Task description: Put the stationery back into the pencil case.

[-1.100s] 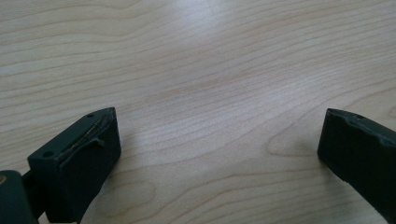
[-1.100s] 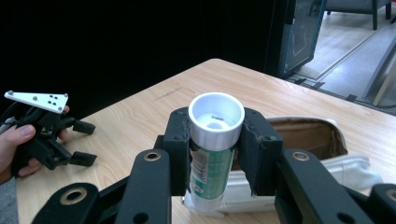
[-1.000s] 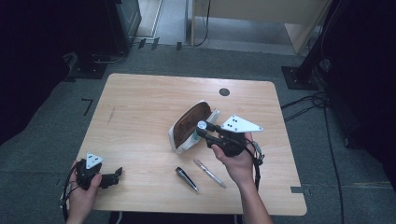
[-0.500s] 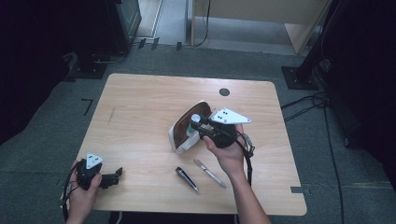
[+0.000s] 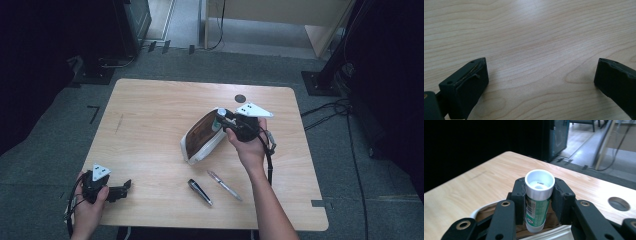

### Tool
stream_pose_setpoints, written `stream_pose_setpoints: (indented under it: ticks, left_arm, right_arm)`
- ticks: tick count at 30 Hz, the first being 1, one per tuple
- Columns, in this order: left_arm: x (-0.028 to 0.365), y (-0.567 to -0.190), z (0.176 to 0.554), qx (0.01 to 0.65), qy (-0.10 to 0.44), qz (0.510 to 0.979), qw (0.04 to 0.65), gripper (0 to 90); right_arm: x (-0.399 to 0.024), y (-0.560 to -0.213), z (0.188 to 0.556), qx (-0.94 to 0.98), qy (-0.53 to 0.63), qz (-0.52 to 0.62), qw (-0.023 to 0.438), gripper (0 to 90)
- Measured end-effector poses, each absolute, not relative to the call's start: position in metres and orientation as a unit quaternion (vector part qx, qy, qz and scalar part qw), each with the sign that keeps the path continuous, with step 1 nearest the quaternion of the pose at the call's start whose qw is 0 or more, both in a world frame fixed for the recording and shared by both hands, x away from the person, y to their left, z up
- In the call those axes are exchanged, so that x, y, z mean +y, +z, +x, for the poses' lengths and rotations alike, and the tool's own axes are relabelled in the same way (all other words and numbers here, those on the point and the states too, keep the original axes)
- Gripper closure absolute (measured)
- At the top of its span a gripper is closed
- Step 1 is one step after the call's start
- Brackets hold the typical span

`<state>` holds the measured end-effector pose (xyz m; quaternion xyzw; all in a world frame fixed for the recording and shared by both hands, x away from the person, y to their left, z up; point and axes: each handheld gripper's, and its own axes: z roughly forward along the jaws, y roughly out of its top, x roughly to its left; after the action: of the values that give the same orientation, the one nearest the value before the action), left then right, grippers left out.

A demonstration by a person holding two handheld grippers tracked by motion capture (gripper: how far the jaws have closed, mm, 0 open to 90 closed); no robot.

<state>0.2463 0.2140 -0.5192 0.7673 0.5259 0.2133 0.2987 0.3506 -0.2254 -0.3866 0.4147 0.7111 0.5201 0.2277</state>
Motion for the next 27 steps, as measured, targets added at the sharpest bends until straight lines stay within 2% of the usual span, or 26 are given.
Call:
stream_pose_setpoints:
  ticks: [10, 27]
  left_arm:
    - [0.214, -0.519, 0.246, 0.526, 0.213, 0.767, 0.299, 0.0]
    - [0.214, -0.519, 0.246, 0.526, 0.213, 0.767, 0.299, 0.0]
  right_arm:
    - [-0.221, -0.404, 0.376, 0.723, 0.479, 0.427, 0.254, 66.4]
    - [-0.215, -0.422, 0.400, 0.745, 0.438, 0.447, 0.231, 65.8]
